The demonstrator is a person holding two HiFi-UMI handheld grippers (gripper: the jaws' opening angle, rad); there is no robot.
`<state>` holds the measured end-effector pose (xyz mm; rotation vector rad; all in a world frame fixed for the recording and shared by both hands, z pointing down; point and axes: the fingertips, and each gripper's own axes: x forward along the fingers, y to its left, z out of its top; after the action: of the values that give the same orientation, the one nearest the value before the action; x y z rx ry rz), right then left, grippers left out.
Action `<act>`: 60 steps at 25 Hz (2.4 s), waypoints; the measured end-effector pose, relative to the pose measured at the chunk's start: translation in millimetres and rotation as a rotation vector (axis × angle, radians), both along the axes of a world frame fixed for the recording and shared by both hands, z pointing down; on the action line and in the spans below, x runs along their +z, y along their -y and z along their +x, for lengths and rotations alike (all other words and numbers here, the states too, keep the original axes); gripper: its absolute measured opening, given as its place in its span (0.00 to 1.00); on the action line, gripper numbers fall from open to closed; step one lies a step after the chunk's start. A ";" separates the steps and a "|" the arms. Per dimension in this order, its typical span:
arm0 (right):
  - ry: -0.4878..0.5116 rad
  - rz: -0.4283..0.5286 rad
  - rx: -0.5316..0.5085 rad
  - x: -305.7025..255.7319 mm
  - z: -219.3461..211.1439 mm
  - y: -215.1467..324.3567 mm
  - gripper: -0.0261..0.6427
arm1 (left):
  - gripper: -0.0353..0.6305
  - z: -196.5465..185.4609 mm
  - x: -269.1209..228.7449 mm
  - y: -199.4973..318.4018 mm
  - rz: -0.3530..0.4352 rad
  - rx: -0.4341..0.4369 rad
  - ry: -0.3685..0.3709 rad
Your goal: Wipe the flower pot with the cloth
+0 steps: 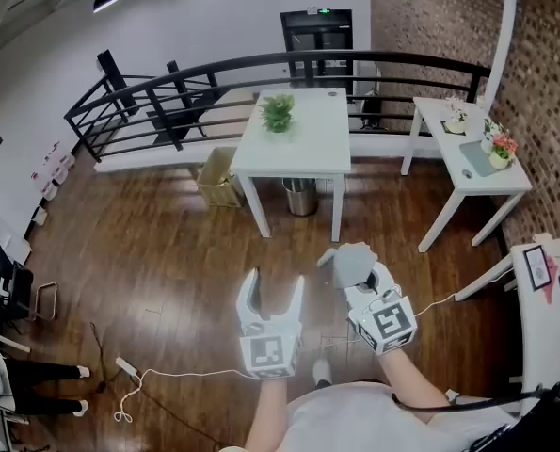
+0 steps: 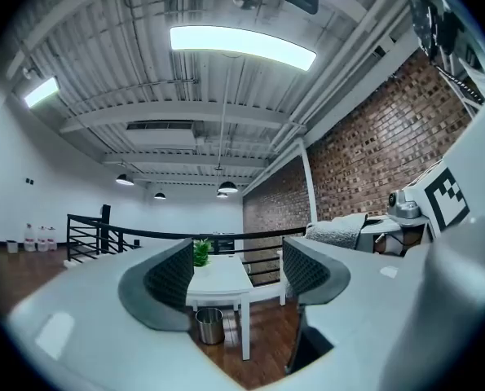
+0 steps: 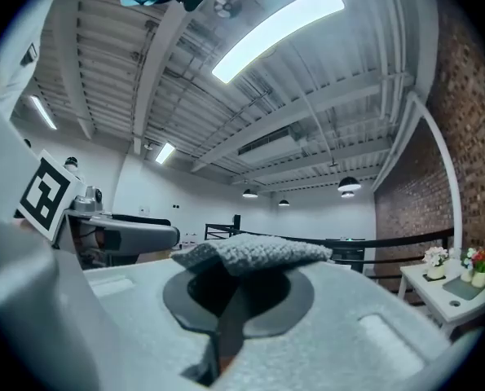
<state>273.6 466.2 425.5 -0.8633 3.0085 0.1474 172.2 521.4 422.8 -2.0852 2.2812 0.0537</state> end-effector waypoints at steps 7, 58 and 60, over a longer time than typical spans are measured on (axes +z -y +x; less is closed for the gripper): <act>-0.020 -0.030 0.022 12.7 -31.6 44.5 0.03 | 0.57 -40.8 10.6 50.8 0.000 0.019 -0.046; -0.063 -0.116 0.085 62.7 -403.3 636.7 0.03 | 0.69 -457.8 158.6 660.8 -0.328 0.226 -0.184; -0.082 -0.125 0.061 72.9 -406.5 647.2 0.03 | 0.75 -447.9 207.0 669.9 -0.430 0.307 -0.144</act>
<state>-132.9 -181.0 498.4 -0.9831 3.0971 -0.0054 -275.7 -148.4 629.8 -2.7125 2.1757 -0.3135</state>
